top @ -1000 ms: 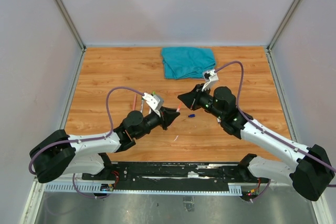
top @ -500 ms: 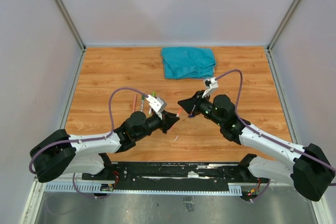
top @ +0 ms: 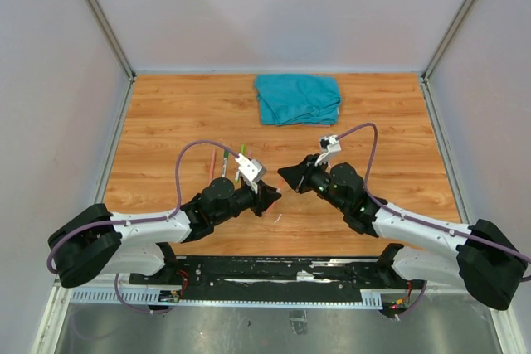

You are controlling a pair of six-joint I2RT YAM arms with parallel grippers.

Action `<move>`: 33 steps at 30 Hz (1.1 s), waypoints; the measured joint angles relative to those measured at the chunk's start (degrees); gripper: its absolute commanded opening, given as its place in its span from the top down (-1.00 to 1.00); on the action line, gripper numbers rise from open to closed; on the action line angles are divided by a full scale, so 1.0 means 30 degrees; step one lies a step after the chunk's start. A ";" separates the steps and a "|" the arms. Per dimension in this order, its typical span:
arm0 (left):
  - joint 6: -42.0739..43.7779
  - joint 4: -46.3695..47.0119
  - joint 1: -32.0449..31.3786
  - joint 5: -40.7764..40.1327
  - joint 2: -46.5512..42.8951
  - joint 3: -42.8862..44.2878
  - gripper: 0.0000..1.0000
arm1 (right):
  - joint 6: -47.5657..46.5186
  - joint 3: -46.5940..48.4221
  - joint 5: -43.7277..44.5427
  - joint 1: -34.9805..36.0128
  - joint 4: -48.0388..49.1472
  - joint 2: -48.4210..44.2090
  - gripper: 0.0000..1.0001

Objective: Insert the pens into the pen caps
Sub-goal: Press the pen cap onto the pen.

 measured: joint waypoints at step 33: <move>-0.0007 -0.1668 -0.0117 0.0350 0.0124 -0.0321 0.99 | 0.0481 -0.0984 0.2820 0.2069 0.1246 0.1435 0.99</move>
